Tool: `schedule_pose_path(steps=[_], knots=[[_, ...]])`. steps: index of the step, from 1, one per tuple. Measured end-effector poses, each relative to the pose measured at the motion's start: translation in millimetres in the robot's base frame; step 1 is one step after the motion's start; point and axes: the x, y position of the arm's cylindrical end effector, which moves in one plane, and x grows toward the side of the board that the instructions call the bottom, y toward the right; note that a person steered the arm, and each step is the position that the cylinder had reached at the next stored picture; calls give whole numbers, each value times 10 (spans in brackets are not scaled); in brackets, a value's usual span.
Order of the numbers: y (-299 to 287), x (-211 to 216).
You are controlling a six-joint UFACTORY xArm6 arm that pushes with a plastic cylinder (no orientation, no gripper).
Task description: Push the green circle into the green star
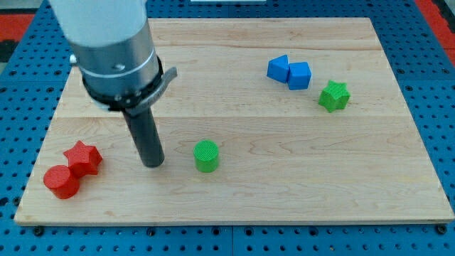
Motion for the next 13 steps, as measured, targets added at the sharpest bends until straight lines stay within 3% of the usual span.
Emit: schedule_pose_path(steps=[2,5,7,8,10,13], knots=[[47,70],[1274,-122],[1283,-178],[930,-101],[874,-333],[1560,-637]])
